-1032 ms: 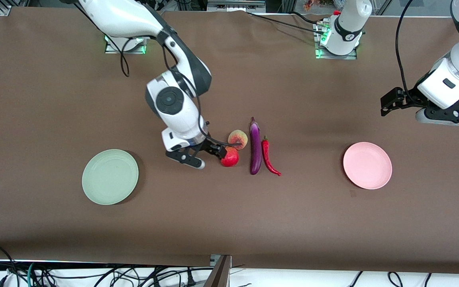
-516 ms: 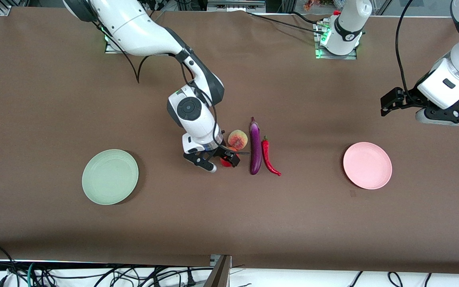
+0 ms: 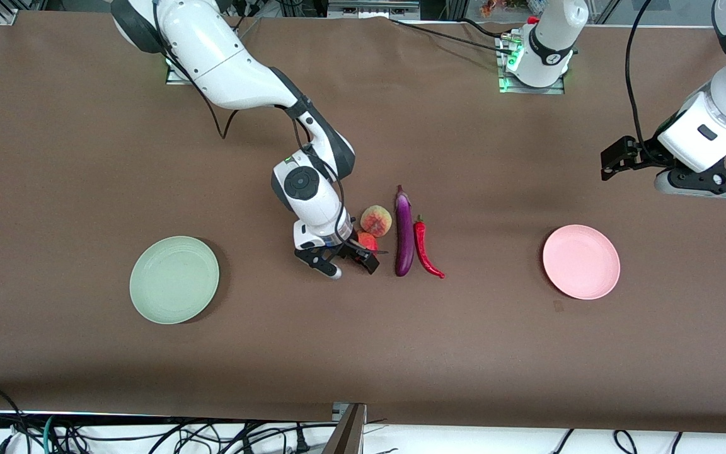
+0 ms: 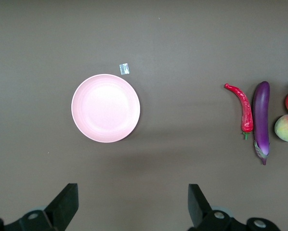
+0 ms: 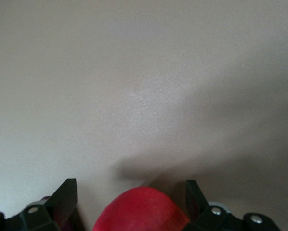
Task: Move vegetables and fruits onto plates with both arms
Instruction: 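Close the right gripper on the red apple and lift it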
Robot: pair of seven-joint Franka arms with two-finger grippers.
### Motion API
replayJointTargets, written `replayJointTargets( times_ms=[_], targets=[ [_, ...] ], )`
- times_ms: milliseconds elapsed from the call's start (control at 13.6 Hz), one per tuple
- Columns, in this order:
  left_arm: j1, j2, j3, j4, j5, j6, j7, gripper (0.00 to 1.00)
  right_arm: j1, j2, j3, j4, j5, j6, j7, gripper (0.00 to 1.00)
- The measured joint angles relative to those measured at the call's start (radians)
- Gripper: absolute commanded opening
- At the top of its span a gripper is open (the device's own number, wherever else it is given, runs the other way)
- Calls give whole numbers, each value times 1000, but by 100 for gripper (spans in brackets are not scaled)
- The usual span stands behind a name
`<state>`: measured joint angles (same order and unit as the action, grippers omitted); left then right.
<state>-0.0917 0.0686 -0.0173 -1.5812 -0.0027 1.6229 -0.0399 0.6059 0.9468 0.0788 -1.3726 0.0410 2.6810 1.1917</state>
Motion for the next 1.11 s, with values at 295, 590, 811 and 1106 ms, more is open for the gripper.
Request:
replayJointTargets(
  times_ms=[295,590,811,1106],
  targets=[
    [7,4,5,0,0,-1,-1,100,16,1,0,4,0,4,39,76],
    [12,5,7,0,0,-2,-1,100,44,2,0,4,0,4,62,72],
    [12,5,7,0,0,-3,-1,100,44,2,-5,4,0,4,62,72],
    [12,5,7,0,0,-3,-1,100,43,2,-7,7,0,4,62,72]
  ],
)
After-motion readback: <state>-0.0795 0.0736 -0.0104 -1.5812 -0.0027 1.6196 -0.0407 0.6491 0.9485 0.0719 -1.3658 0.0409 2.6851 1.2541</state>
